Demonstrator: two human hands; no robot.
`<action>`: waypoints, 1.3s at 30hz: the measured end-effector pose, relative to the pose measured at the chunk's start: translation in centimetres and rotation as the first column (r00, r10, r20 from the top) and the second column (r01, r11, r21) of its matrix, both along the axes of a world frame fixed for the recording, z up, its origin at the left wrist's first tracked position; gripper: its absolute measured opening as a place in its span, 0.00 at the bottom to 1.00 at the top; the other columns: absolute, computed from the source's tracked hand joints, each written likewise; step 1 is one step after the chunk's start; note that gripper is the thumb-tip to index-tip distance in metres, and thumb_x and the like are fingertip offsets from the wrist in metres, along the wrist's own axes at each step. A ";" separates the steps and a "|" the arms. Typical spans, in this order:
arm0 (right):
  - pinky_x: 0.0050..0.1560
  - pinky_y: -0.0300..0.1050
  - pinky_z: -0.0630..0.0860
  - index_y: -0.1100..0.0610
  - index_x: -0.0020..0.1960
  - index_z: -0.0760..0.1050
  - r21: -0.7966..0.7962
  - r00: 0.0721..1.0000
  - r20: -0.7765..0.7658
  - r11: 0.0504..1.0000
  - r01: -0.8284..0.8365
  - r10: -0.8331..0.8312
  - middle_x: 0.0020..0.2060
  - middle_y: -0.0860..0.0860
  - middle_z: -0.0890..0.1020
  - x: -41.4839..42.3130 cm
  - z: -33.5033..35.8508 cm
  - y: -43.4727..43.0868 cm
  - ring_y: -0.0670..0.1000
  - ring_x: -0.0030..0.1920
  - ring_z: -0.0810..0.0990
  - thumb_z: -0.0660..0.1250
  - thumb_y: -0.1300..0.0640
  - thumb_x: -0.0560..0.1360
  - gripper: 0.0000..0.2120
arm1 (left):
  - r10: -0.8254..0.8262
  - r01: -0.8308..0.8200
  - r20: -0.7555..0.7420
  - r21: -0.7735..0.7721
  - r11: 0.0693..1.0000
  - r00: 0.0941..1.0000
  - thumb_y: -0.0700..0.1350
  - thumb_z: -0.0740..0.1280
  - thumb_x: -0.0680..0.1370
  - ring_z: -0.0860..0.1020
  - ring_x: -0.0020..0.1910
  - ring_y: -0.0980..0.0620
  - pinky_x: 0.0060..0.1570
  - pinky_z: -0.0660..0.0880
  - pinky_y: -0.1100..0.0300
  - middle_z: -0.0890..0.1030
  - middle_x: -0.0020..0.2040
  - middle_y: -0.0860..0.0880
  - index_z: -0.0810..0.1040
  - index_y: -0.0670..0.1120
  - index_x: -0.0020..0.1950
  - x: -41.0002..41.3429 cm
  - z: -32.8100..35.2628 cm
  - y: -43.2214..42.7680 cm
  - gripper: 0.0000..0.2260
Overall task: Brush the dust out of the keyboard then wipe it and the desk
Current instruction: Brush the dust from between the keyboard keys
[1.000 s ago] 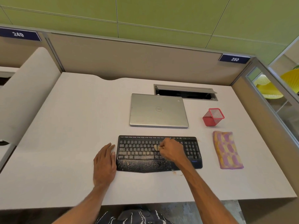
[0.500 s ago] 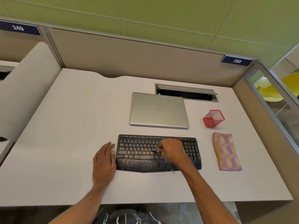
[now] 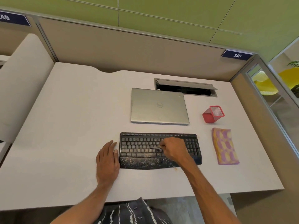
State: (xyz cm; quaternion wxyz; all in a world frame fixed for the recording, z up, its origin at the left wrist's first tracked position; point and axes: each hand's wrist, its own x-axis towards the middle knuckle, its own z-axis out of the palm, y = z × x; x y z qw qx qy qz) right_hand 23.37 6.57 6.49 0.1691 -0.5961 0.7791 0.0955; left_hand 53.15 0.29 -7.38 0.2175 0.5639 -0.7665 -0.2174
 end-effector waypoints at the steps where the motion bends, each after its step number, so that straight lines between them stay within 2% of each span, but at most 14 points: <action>1: 0.49 0.47 0.83 0.46 0.55 0.84 -0.015 1.000 0.006 1.000 -0.010 0.010 0.38 0.42 0.82 0.8 -0.2 -0.3 0.43 0.38 0.80 0.67 0.51 0.83 0.07 | -0.002 0.002 0.003 0.001 1.000 1.000 0.52 0.52 0.90 0.69 0.80 0.48 0.80 0.65 0.47 0.73 0.80 0.51 0.74 0.50 0.79 0.0 0.0 0.0 0.20; 3: 0.52 0.50 0.83 0.47 0.53 0.84 -0.031 0.999 0.008 0.999 -0.031 0.032 0.38 0.42 0.83 2.3 -0.3 -0.8 0.45 0.38 0.81 0.67 0.54 0.82 0.07 | -0.003 0.003 0.009 0.001 1.000 1.000 0.52 0.52 0.90 0.69 0.80 0.48 0.80 0.65 0.47 0.73 0.80 0.52 0.74 0.50 0.79 0.1 0.0 0.0 0.21; 5: 0.50 0.47 0.82 0.47 0.55 0.84 -0.057 0.998 0.056 0.998 -0.011 0.015 0.40 0.41 0.83 3.0 -0.1 -1.1 0.44 0.38 0.80 0.67 0.53 0.83 0.08 | -0.008 0.008 0.010 0.009 1.000 1.000 0.52 0.52 0.90 0.68 0.81 0.49 0.81 0.64 0.47 0.72 0.80 0.52 0.74 0.50 0.79 0.2 0.1 0.0 0.21; 7: 0.43 0.40 0.78 0.44 0.59 0.84 -0.095 0.993 0.115 0.994 0.051 -0.040 0.44 0.39 0.86 3.1 0.5 -0.9 0.40 0.36 0.78 0.65 0.46 0.84 0.10 | -0.015 0.015 0.011 0.007 1.000 1.000 0.51 0.52 0.91 0.68 0.81 0.49 0.81 0.64 0.47 0.73 0.80 0.52 0.74 0.50 0.79 0.3 0.1 0.1 0.20; 9: 0.39 0.37 0.75 0.43 0.59 0.85 -0.138 0.986 0.128 0.983 0.123 -0.105 0.43 0.38 0.87 2.8 1.1 -0.4 0.39 0.33 0.78 0.65 0.43 0.83 0.12 | -0.016 0.016 0.001 0.008 1.000 1.000 0.51 0.52 0.91 0.69 0.81 0.49 0.81 0.65 0.47 0.73 0.80 0.52 0.74 0.50 0.79 0.4 0.0 0.0 0.21; 13: 0.39 0.39 0.78 0.46 0.58 0.86 -0.174 0.943 0.161 0.932 0.318 -0.292 0.38 0.42 0.86 2.5 0.7 0.3 0.42 0.33 0.80 0.67 0.47 0.82 0.10 | -0.021 0.021 -0.001 0.015 1.000 1.000 0.51 0.51 0.91 0.69 0.81 0.49 0.81 0.65 0.47 0.72 0.81 0.52 0.74 0.50 0.79 0.5 -0.1 -0.1 0.21; 18: 0.32 0.37 0.70 0.49 0.52 0.87 -0.102 0.939 0.165 0.942 0.320 -0.301 0.33 0.42 0.84 3.0 -0.5 0.9 0.42 0.29 0.76 0.68 0.48 0.80 0.09 | -0.009 0.009 -0.027 0.012 1.000 1.000 0.51 0.51 0.90 0.69 0.80 0.49 0.80 0.65 0.47 0.73 0.80 0.53 0.74 0.51 0.79 0.5 0.0 0.0 0.20; 20: 0.32 0.37 0.73 0.49 0.50 0.87 -0.088 0.939 0.160 0.943 0.322 -0.306 0.33 0.41 0.84 2.8 -0.2 0.9 0.42 0.29 0.78 0.69 0.49 0.79 0.09 | -0.009 0.010 -0.029 0.014 1.000 1.000 0.51 0.51 0.90 0.69 0.80 0.50 0.80 0.65 0.47 0.73 0.80 0.53 0.74 0.51 0.79 0.4 0.0 0.0 0.21; 24: 0.34 0.39 0.78 0.50 0.50 0.86 -0.196 0.921 0.171 0.904 0.380 -0.351 0.31 0.42 0.83 2.8 0.0 0.4 0.42 0.28 0.77 0.67 0.51 0.81 0.10 | -0.005 0.006 -0.025 0.023 1.000 1.000 0.52 0.50 0.91 0.69 0.80 0.50 0.80 0.65 0.48 0.73 0.80 0.53 0.74 0.52 0.79 0.5 -0.1 0.2 0.21; 27: 0.39 0.43 0.83 0.51 0.49 0.86 -0.103 0.938 0.149 0.939 0.329 -0.313 0.33 0.43 0.84 3.3 -0.3 0.2 0.43 0.30 0.80 0.68 0.52 0.80 0.09 | -0.003 0.004 -0.039 0.026 1.000 0.999 0.53 0.50 0.91 0.69 0.80 0.51 0.80 0.65 0.49 0.73 0.80 0.54 0.74 0.52 0.79 0.4 -0.2 0.0 0.21; 30: 0.39 0.40 0.79 0.51 0.48 0.87 -0.025 0.952 0.143 0.960 0.277 -0.271 0.35 0.43 0.85 3.3 0.0 0.3 0.43 0.31 0.80 0.69 0.52 0.78 0.07 | -0.003 0.004 -0.050 0.029 1.000 0.999 0.53 0.50 0.91 0.69 0.80 0.52 0.80 0.64 0.50 0.73 0.80 0.55 0.74 0.53 0.79 0.6 -0.4 0.0 0.21; 33: 0.41 0.43 0.82 0.49 0.50 0.86 -0.088 0.950 0.141 0.952 0.292 -0.278 0.35 0.42 0.85 2.7 0.6 0.3 0.42 0.32 0.80 0.68 0.50 0.80 0.08 | -0.001 0.002 -0.052 0.028 1.000 0.999 0.53 0.50 0.91 0.68 0.81 0.52 0.81 0.64 0.50 0.73 0.80 0.55 0.74 0.53 0.79 0.6 -0.4 -0.1 0.21; 35: 0.39 0.42 0.79 0.48 0.53 0.86 -0.166 0.947 0.157 0.938 0.305 -0.280 0.34 0.42 0.84 2.4 0.7 0.5 0.43 0.31 0.78 0.67 0.48 0.82 0.10 | 0.008 -0.007 -0.056 0.032 0.999 0.998 0.53 0.50 0.91 0.68 0.81 0.51 0.81 0.64 0.49 0.73 0.80 0.54 0.74 0.53 0.79 0.4 -0.3 -0.1 0.21; 39: 0.39 0.41 0.78 0.48 0.53 0.87 -0.104 0.955 0.156 0.957 0.271 -0.253 0.35 0.43 0.85 3.0 -0.1 0.8 0.44 0.32 0.80 0.68 0.50 0.81 0.09 | 0.008 -0.007 -0.057 0.027 1.000 0.998 0.53 0.50 0.91 0.68 0.81 0.51 0.81 0.63 0.49 0.73 0.80 0.54 0.75 0.52 0.78 0.4 -0.3 0.0 0.21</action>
